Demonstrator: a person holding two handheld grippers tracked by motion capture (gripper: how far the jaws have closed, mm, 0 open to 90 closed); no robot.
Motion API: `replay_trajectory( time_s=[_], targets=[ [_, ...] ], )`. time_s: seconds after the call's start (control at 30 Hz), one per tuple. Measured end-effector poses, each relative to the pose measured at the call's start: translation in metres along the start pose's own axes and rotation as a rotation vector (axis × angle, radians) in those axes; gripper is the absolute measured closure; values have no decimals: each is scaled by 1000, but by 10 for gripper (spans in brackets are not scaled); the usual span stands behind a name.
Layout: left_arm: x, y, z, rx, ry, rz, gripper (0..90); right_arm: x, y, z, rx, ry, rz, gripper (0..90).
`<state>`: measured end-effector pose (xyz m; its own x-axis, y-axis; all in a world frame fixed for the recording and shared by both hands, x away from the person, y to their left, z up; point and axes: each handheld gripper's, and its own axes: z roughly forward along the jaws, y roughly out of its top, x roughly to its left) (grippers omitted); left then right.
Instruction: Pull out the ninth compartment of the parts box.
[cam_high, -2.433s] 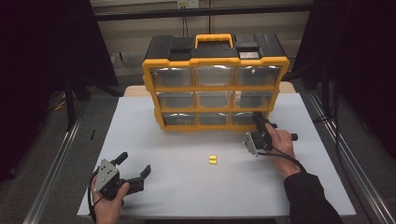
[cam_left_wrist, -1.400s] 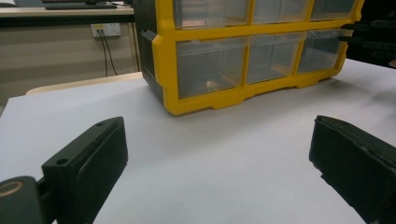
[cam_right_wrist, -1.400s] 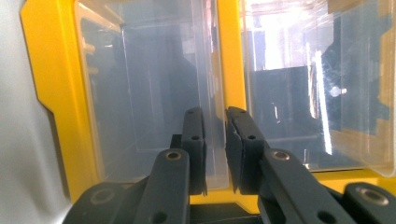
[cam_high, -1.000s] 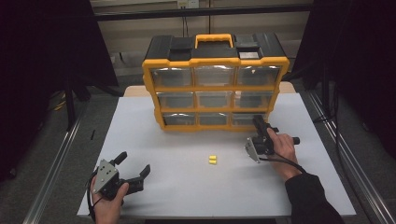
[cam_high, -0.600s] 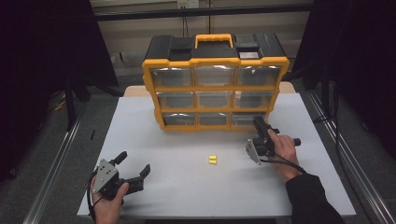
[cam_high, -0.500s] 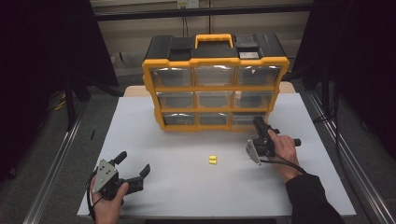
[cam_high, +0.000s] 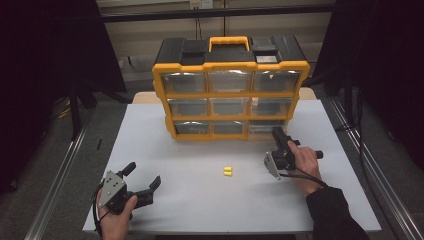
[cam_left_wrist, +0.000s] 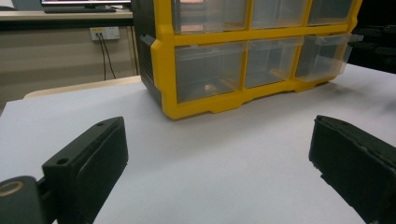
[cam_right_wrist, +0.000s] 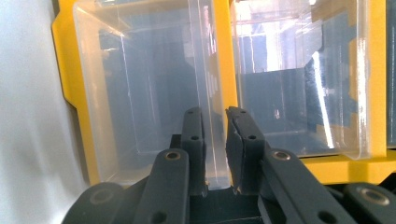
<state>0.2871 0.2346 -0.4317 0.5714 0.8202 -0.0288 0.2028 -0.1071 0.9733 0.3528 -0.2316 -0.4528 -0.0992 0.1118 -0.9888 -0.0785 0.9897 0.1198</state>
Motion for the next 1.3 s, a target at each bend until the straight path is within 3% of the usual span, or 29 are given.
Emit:
replay_trajectory(
  time_s=[0.43,0.67,0.83,0.93,1.3],
  targets=[
    [0,0,0,-1,-7,1,46,1,0,-10,1,9,17,782],
    [0,0,0,-3,-8,3,46,0,0,-15,-8,6,-8,784],
    [0,0,0,-3,-9,3,46,1,0,-19,-9,1,9,784],
    [0,0,0,-3,-12,2,45,0,0,-21,-19,2,-10,785],
    [1,0,0,-2,-10,1,45,1,1,-27,-15,-1,-8,786]
  ],
)
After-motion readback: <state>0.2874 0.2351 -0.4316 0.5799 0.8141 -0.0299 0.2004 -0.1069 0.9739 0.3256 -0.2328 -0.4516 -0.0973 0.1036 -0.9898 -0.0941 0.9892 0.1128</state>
